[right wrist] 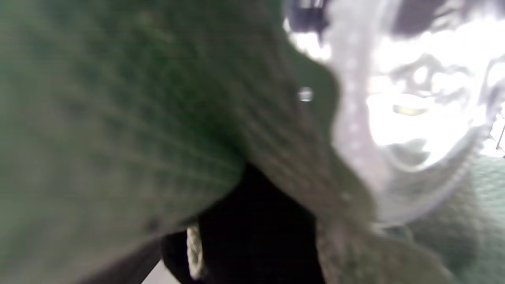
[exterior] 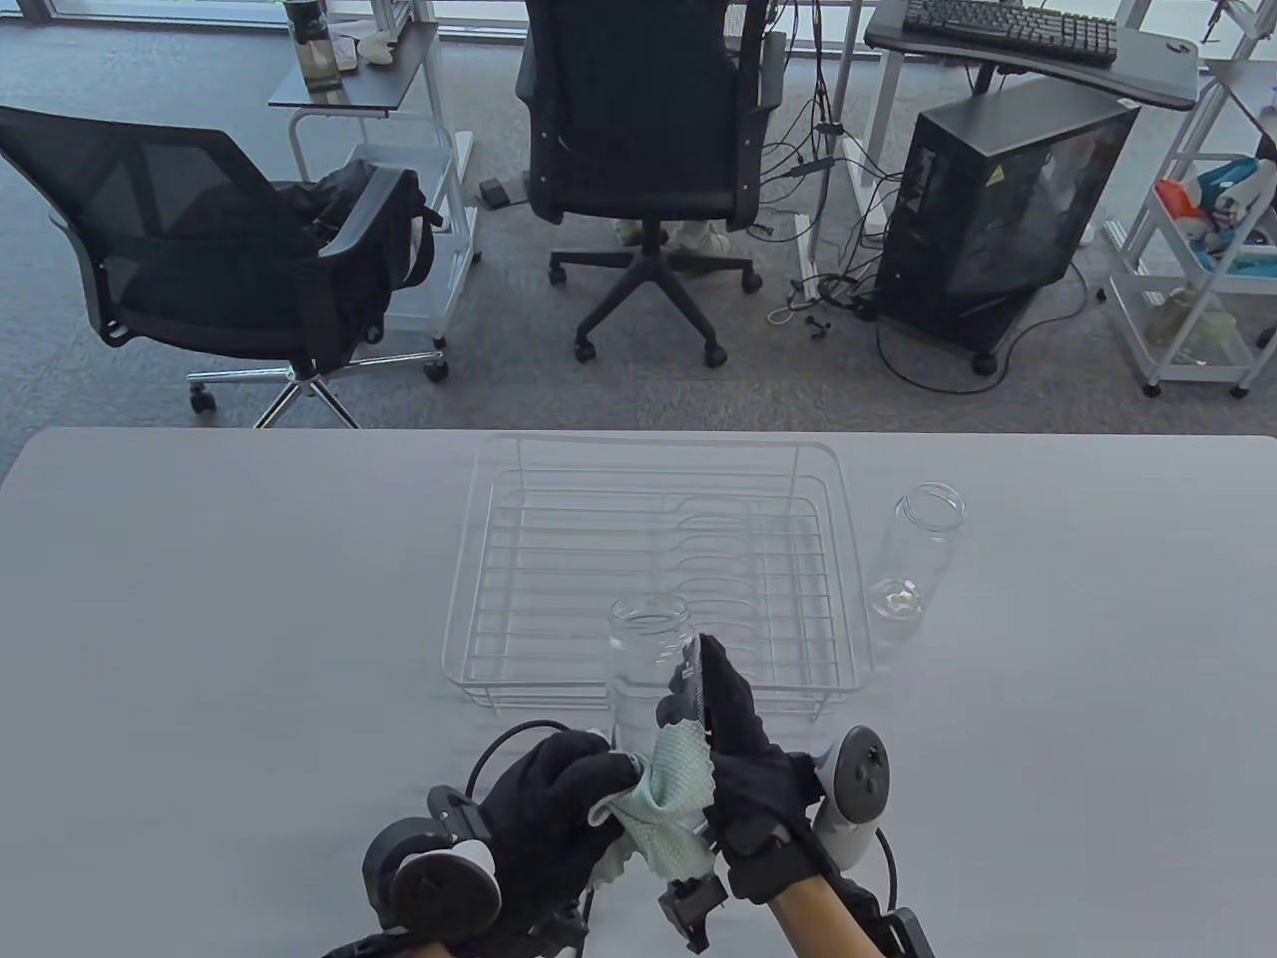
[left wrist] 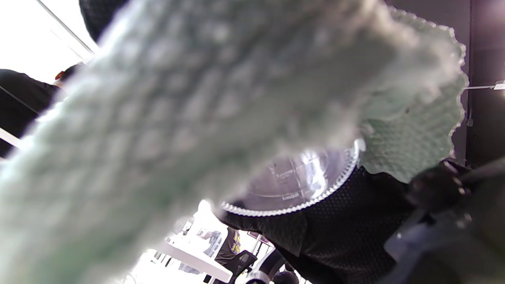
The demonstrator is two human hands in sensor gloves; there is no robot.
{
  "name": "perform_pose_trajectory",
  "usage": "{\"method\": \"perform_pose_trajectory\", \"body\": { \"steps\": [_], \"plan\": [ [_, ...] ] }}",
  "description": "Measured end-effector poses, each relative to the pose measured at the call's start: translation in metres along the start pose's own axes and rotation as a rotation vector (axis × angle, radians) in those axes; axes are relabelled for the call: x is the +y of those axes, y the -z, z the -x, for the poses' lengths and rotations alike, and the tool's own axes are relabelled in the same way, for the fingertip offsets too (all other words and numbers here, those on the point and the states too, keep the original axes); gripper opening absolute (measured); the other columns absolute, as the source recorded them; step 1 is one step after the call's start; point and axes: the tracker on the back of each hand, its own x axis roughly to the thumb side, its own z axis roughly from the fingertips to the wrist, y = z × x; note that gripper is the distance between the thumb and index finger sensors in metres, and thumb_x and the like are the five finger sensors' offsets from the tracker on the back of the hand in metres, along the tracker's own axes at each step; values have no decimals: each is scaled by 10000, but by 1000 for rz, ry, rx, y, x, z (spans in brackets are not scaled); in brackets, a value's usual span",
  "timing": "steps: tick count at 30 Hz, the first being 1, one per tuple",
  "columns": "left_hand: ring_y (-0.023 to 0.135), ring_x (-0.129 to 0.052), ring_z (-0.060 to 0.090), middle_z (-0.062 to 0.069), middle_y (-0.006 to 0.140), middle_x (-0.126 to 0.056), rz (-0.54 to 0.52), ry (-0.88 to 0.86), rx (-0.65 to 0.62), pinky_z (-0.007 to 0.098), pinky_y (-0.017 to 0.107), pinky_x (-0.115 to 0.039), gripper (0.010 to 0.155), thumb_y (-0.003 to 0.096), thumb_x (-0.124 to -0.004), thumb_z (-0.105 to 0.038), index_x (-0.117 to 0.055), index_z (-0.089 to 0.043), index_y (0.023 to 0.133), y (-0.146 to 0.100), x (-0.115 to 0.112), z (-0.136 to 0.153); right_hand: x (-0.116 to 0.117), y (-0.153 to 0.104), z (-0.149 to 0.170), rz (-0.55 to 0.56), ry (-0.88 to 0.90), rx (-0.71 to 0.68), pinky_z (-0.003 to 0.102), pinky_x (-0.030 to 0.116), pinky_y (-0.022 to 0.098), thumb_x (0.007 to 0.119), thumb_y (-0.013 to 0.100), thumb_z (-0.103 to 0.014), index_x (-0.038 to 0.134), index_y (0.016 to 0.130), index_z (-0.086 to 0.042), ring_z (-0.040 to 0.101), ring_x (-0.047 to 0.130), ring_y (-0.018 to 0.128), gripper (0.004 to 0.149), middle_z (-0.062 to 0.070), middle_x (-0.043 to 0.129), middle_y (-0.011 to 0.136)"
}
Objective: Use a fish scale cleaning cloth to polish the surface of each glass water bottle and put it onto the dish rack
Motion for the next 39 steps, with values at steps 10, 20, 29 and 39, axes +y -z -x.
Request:
{"method": "perform_pose_trajectory", "body": {
  "steps": [10,20,29,39],
  "plan": [
    [684,-884,265,140,922,-733,-69,-44,53,496,521,-789,442,573,-754,-408,-603,-346,983,1,15,11,9,1,12,-191,213,119,753,525,571,690,592,-488,216,1130,-292,607,563,939,744,227,360,1147],
    [688,-885,266,114,932,-740,-163,-109,148,497,527,-787,441,577,-755,-413,-607,-343,987,1,34,28,20,-1,22,-294,140,171,732,557,569,792,560,-435,151,1114,-323,573,549,933,854,166,283,1154],
    [675,-896,255,145,925,-739,-29,-8,48,485,512,-803,444,576,-769,-407,-629,-318,987,0,6,9,4,0,11,-30,54,67,668,549,576,906,463,-456,252,1118,-223,494,549,864,954,75,326,1109],
    [669,-901,247,129,917,-747,-22,-15,36,481,513,-807,442,570,-769,-413,-624,-328,979,0,2,6,3,0,8,-121,13,67,606,491,612,710,564,-570,169,1135,-222,458,456,884,860,123,218,1113]
  ]
}}
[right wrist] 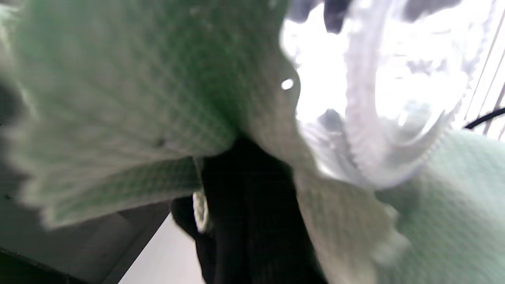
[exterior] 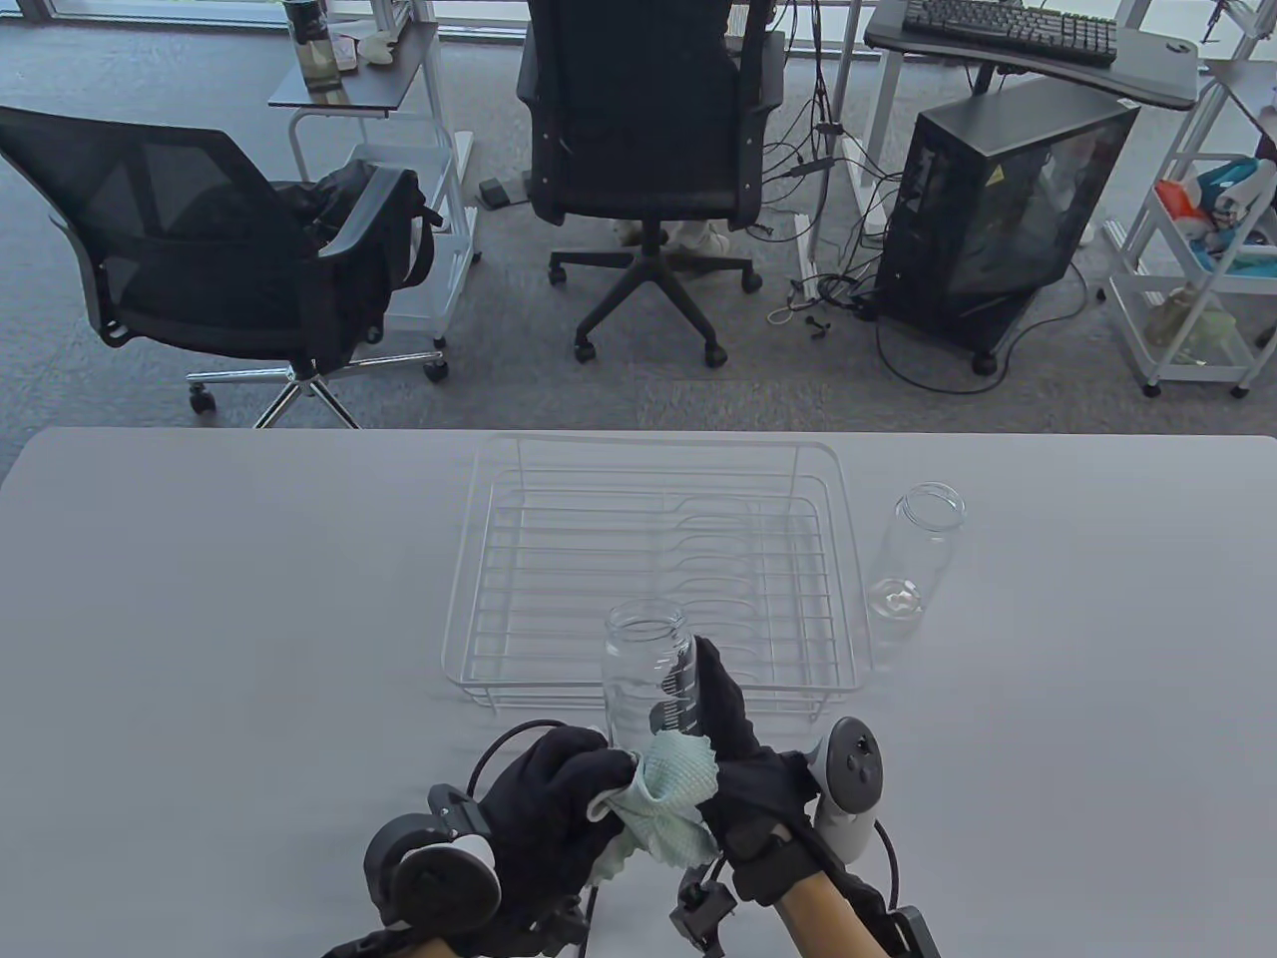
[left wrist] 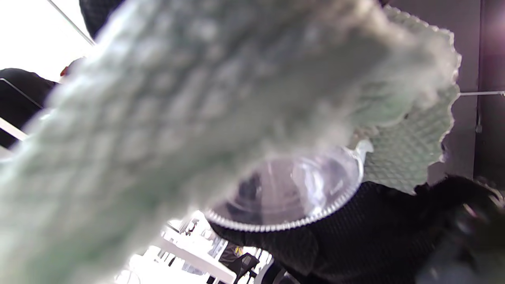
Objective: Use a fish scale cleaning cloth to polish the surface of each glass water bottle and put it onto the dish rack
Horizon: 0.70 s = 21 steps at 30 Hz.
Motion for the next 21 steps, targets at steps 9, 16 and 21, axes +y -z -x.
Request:
{"method": "perform_pose_trajectory", "body": {
  "steps": [9,16,21],
  "plan": [
    [672,-888,261,138,922,-744,-119,-51,82,500,520,-794,443,573,-767,-397,-621,-311,981,4,22,11,14,1,12,-220,131,130,777,436,581,705,593,-437,34,1095,-303,626,407,965,848,266,236,1146],
    [650,-895,251,129,918,-758,-166,-97,142,488,511,-801,447,576,-764,-398,-622,-297,988,4,32,22,19,2,16,-243,107,132,757,523,572,761,569,-384,42,1086,-273,618,501,927,893,272,257,1129],
    [637,-907,238,129,916,-761,-158,-106,141,473,497,-816,451,578,-761,-394,-614,-292,992,5,29,21,11,2,11,-165,52,70,743,562,569,833,521,-347,154,1099,-266,626,554,891,895,267,338,1117]
  ]
}}
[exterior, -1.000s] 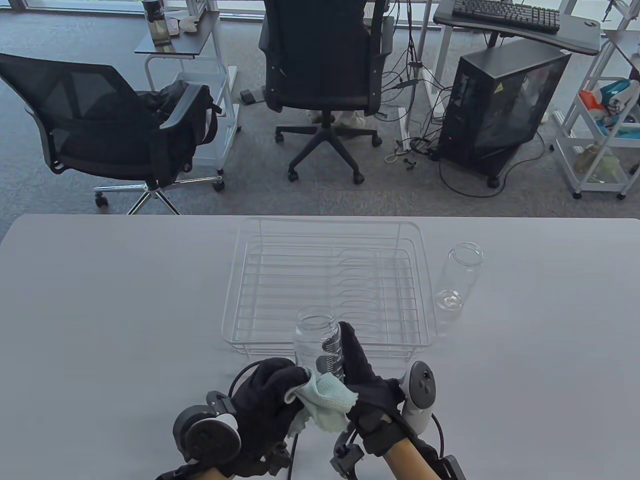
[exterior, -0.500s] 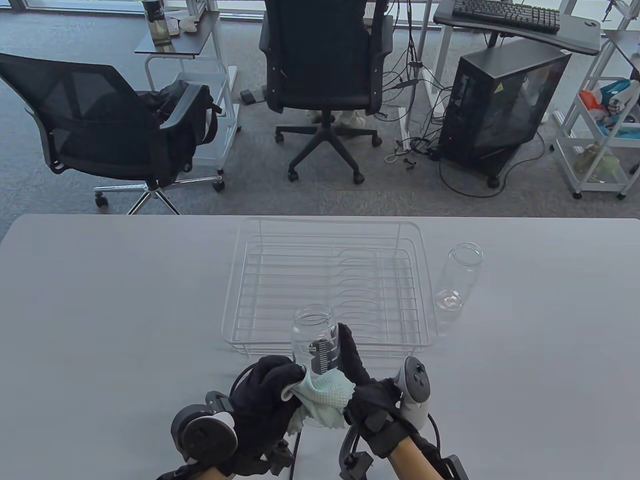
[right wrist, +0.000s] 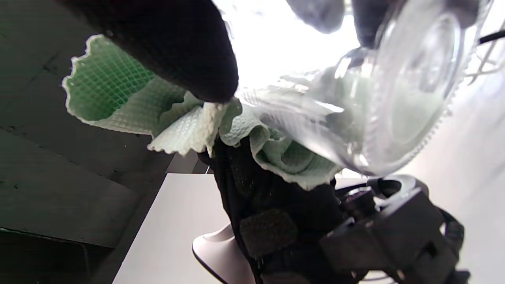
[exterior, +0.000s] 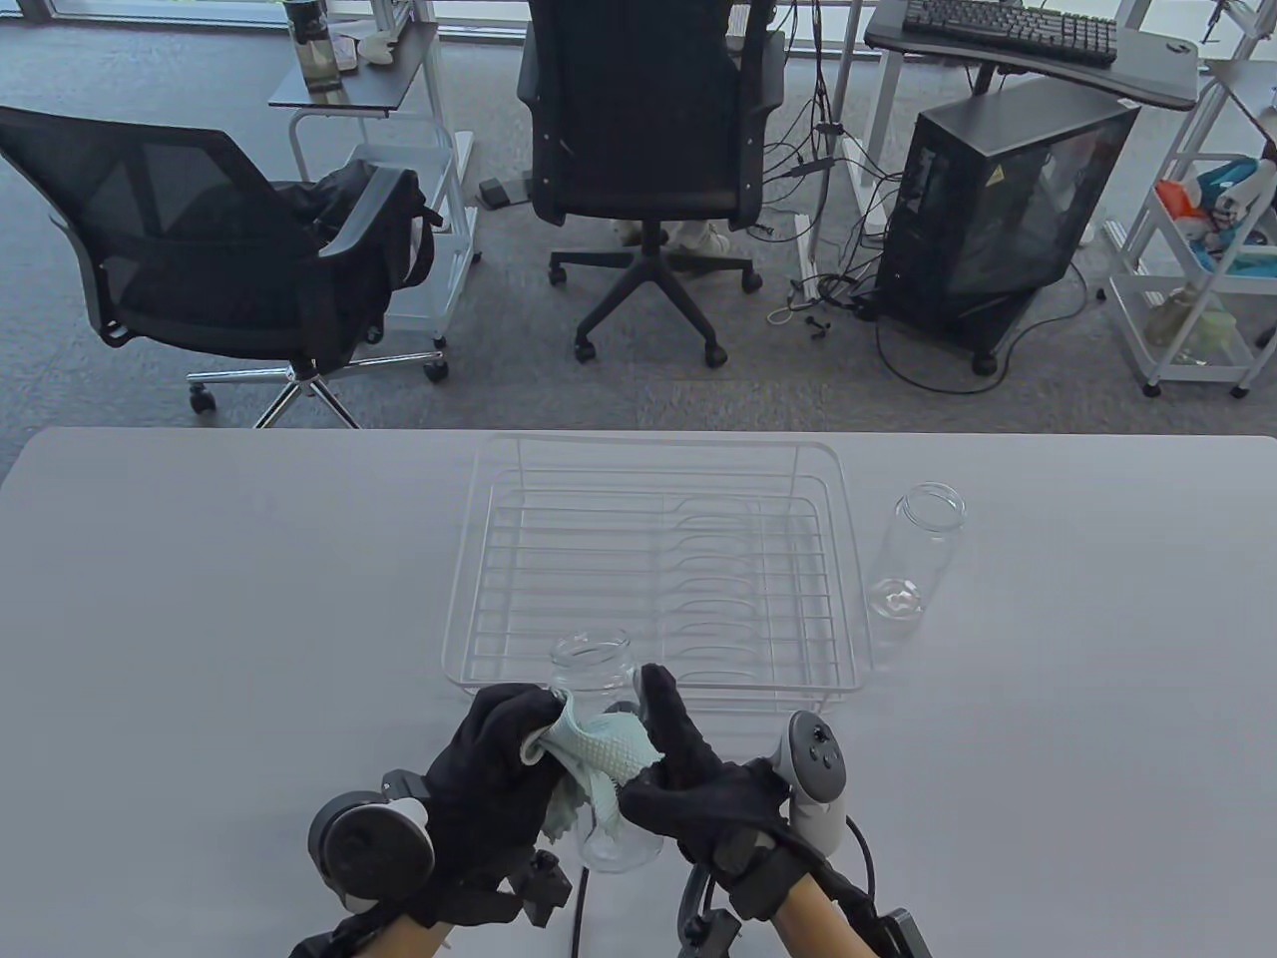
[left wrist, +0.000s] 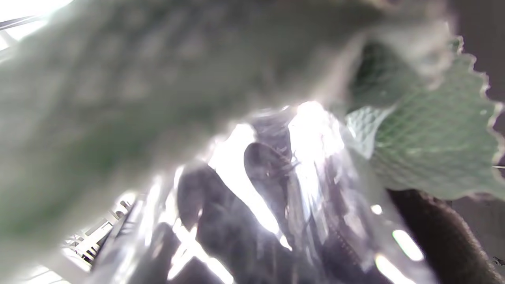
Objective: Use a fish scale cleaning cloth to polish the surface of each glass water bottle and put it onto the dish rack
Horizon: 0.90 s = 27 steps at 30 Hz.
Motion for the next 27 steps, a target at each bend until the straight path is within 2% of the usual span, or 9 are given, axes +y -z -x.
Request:
{"method": "perform_pose_trajectory", "body": {
  "steps": [7,11,14,19,22,24,27],
  "plan": [
    [626,-917,232,141,905,-772,81,51,-62,468,490,-824,449,574,-770,-394,-627,-297,988,-4,-14,-8,-9,-2,-10,116,-36,-75,723,606,562,886,477,-346,208,1102,-251,600,601,876,927,232,397,1109],
    [596,-932,220,132,878,-794,156,41,-56,454,468,-837,444,566,-788,-396,-657,-299,978,-8,-26,-11,-21,-3,-17,171,-72,-100,718,609,565,910,458,-347,232,1106,-178,584,602,874,953,210,396,1107],
    [596,-935,217,128,878,-798,189,100,-102,453,468,-840,444,563,-790,-399,-661,-304,978,-9,-32,-15,-25,-4,-19,199,-61,-107,704,602,573,919,455,-368,231,1106,-148,564,582,864,973,202,371,1102],
    [606,-930,214,109,882,-796,164,62,-91,454,478,-834,444,566,-777,-403,-642,-310,979,-8,-29,-13,-20,-3,-12,155,-73,-68,618,578,580,859,493,-493,134,1100,-74,492,530,831,1034,214,250,1074],
    [618,-917,221,122,882,-776,128,62,-87,463,487,-824,445,568,-774,-401,-635,-310,980,-8,-25,-13,-13,-1,-7,89,-63,-45,610,559,587,808,523,-526,115,1110,-108,489,500,837,1000,216,216,1071],
    [622,-911,218,122,882,-767,95,38,-63,461,490,-822,445,569,-773,-402,-627,-313,980,-6,-20,-10,-7,-1,-2,42,-18,-20,656,545,593,739,559,-538,85,1117,-170,521,476,880,935,207,183,1083],
    [615,-915,222,107,884,-783,56,-58,13,464,488,-823,445,569,-767,-402,-625,-309,981,-4,-12,-1,4,2,3,-88,155,46,753,498,586,696,593,-517,-61,1067,-265,658,398,937,928,244,104,1123]
  ]
}}
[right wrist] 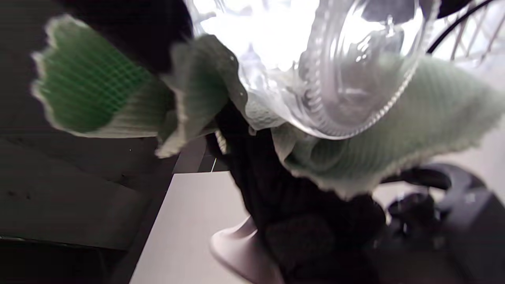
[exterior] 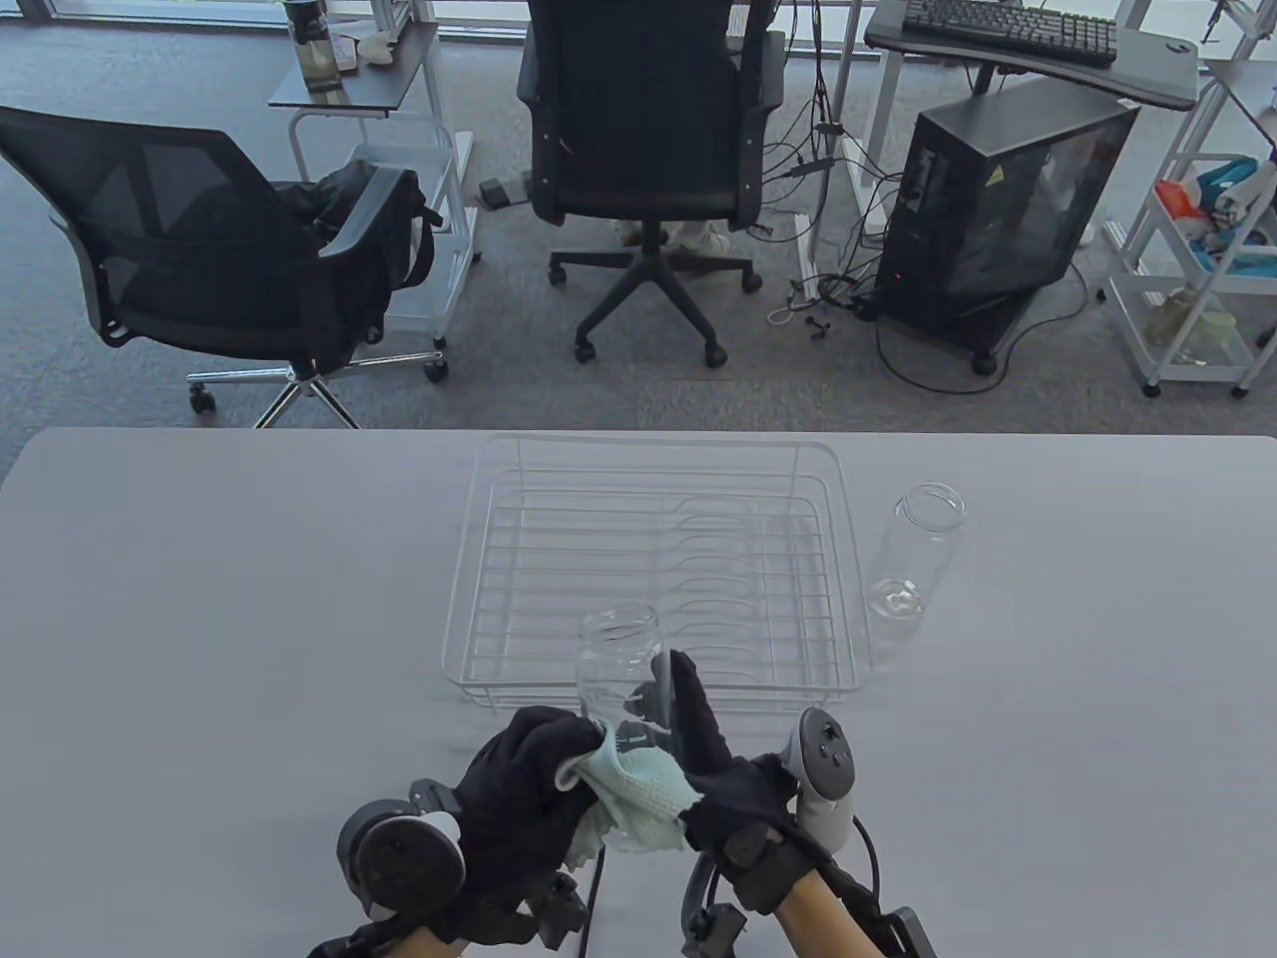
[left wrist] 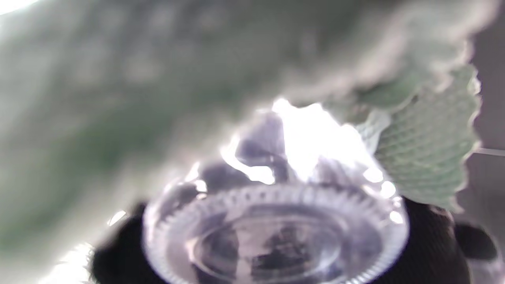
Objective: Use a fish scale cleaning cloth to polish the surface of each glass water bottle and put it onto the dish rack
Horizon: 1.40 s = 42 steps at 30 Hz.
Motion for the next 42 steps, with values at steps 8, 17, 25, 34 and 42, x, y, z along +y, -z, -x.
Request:
{"method": "perform_pose_trajectory", "body": {
  "steps": [8,17,25,34,42],
  "plan": [
    [623,-903,229,109,889,-769,-75,-7,33,473,498,-810,445,573,-769,-399,-623,-307,983,4,17,7,4,0,7,-84,-42,84,775,525,562,724,597,-421,-37,1060,-287,653,477,941,901,259,178,1136],
    [631,-910,228,100,904,-766,-48,-24,39,467,498,-818,447,579,-755,-393,-604,-306,991,2,11,8,-4,0,-6,46,-246,-23,698,602,574,860,515,-415,79,1086,-310,580,599,857,973,223,278,1107],
    [622,-919,226,116,893,-774,97,72,-46,464,489,-826,445,573,-766,-395,-627,-306,987,-5,-17,-3,-15,-5,-14,235,-313,-103,610,582,566,884,470,-521,77,1089,-218,489,557,800,1061,173,232,1067],
    [623,-922,224,136,873,-774,75,68,-56,469,495,-836,441,559,-781,-388,-637,-306,968,-6,-14,-5,-15,-3,-10,111,-58,-74,753,509,577,691,593,-496,124,1125,-202,664,402,942,832,224,186,1119],
    [637,-917,233,139,884,-763,-35,-9,23,484,511,-835,444,560,-776,-385,-630,-297,970,0,7,8,-9,-1,-4,-17,-70,21,733,579,562,748,584,-420,94,1113,-252,614,540,927,858,256,236,1132]
  ]
}}
